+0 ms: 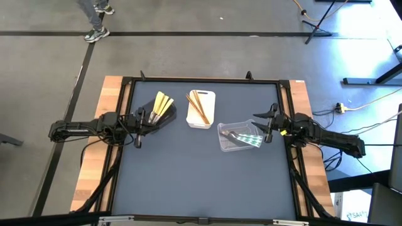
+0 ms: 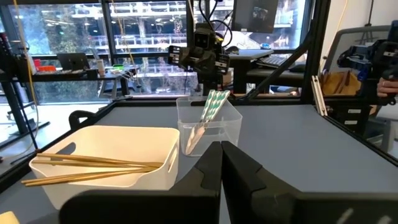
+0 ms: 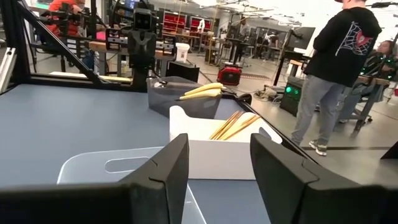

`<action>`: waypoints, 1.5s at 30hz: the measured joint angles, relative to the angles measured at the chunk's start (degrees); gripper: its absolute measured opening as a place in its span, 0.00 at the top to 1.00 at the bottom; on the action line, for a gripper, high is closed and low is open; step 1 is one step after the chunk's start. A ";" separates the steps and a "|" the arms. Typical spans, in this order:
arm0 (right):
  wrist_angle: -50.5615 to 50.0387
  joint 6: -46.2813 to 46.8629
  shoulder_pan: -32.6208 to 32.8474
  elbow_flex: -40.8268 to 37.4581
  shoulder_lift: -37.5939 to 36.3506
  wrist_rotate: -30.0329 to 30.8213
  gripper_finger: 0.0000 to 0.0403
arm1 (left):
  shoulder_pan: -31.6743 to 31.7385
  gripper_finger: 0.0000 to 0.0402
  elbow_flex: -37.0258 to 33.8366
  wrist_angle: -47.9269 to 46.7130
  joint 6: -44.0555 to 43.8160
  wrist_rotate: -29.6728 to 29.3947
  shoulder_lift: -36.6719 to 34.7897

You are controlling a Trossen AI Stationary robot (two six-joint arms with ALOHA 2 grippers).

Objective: Sort silverware by color (type)
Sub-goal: Return to Home Position

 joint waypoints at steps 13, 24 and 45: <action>-0.06 2.94 0.02 0.00 -0.02 -0.03 0.60 | 0.00 1.00 0.00 -0.04 1.70 -0.02 0.00; -0.09 3.06 0.02 0.00 -0.02 -0.02 0.60 | -0.02 1.00 0.00 -0.07 1.66 -0.04 0.00; -0.11 3.04 0.02 0.00 -0.02 -0.02 0.60 | 0.00 1.00 0.00 -0.09 1.62 -0.07 0.00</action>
